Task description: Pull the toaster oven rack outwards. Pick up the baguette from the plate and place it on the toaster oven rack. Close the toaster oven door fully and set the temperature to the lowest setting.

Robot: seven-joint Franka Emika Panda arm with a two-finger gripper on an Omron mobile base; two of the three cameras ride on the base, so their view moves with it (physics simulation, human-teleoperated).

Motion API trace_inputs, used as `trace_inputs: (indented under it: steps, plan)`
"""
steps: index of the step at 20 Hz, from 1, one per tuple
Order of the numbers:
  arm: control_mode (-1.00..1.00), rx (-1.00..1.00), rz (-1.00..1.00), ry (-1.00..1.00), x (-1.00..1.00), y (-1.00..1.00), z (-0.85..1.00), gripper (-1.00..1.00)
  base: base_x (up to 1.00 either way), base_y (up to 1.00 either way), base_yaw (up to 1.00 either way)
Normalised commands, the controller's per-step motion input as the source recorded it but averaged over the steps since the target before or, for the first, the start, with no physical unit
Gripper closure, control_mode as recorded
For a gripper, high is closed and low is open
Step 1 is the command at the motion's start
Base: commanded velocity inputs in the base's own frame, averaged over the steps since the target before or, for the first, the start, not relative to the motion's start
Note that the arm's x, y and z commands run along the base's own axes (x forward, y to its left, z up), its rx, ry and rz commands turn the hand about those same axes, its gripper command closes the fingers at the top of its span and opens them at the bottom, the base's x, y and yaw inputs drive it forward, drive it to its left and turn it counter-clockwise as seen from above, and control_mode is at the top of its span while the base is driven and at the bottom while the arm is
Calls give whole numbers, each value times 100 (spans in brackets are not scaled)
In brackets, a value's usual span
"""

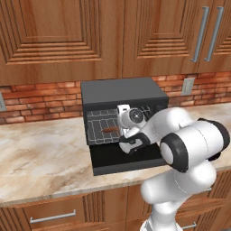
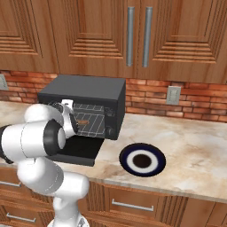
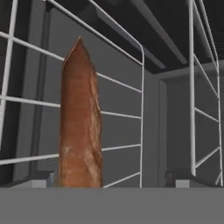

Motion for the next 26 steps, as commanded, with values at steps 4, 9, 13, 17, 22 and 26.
trace_inputs:
  steps: [4,9,13,17,22,26]
  plan:
    - [-100,0,3,-11,-18,1,50,-100,0,0,0]
    - [-100,0,5,-2,-21,0,66,-100,0,0,0]
    - [-100,0,4,0,-29,0,74,-100,0,0,0]
    - [-100,0,2,0,-21,-2,75,-100,0,0,0]
    - [-100,0,0,5,-27,-15,79,-100,0,0,0]
    - [-100,0,0,3,-28,-20,83,-100,0,0,0]
